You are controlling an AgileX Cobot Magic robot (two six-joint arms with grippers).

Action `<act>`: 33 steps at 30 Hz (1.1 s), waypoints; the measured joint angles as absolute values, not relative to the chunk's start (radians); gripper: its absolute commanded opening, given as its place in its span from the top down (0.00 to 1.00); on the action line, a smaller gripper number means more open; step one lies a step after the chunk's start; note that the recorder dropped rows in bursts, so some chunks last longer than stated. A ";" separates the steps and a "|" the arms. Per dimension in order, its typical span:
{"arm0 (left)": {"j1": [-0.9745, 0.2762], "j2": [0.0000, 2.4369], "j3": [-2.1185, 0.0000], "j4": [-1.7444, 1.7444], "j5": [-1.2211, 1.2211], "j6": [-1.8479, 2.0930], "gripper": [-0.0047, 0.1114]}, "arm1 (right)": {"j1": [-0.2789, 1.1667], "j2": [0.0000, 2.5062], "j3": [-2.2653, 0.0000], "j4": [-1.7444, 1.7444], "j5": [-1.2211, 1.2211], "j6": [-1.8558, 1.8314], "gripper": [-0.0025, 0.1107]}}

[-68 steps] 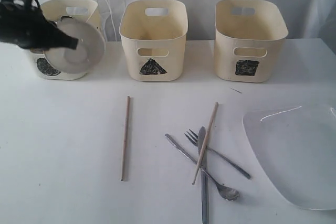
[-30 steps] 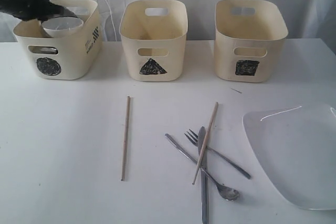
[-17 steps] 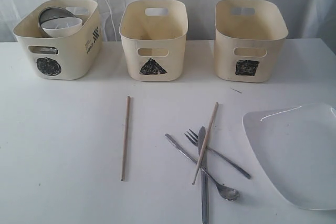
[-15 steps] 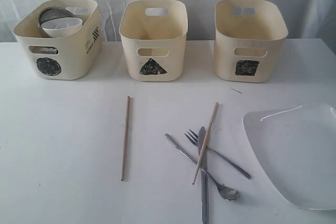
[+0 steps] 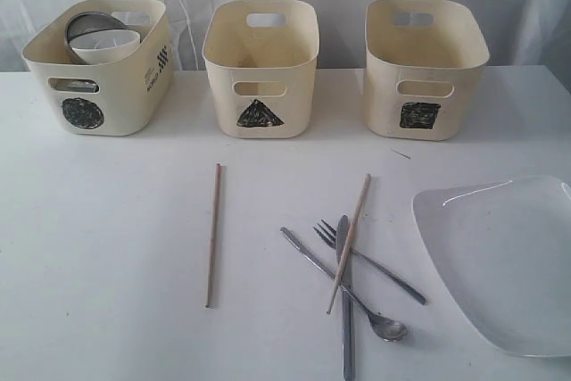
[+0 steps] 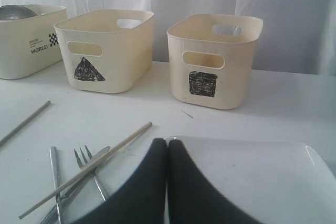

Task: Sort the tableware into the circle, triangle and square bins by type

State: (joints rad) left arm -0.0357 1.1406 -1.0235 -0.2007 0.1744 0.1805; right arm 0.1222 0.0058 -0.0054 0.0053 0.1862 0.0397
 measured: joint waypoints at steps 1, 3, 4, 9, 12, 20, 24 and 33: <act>-0.036 1.085 -0.965 -0.210 0.161 0.181 0.96 | 0.122 0.006 -0.005 0.005 0.186 0.040 0.98; -0.036 0.972 -0.861 -0.226 0.142 0.181 0.96 | 0.122 0.006 -0.005 0.005 0.186 0.040 0.98; -0.036 0.914 -0.808 -0.231 0.136 0.181 0.96 | 0.122 0.006 -0.005 0.005 0.186 0.040 0.98; -0.036 0.652 -0.590 -0.248 0.131 0.159 0.96 | 0.122 0.006 -0.005 0.005 0.186 0.040 0.98; -0.036 0.498 -0.503 -0.266 0.147 0.131 0.96 | 0.122 0.006 -0.005 0.005 0.186 0.040 0.98; -0.036 0.284 -0.440 -0.271 0.391 0.088 0.96 | 0.122 0.006 -0.005 0.005 0.186 0.040 0.98; -0.036 0.270 -0.440 -0.273 0.494 0.086 0.96 | 0.122 0.006 -0.005 0.005 0.186 0.040 0.98; -0.036 0.254 -0.388 -0.287 0.395 0.112 0.96 | 0.122 0.006 -0.005 0.005 0.186 0.040 0.98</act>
State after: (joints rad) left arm -0.0357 0.2536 -0.3878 -0.2867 0.3953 0.1119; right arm 0.1222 0.0058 -0.0054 0.0053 0.1862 0.0397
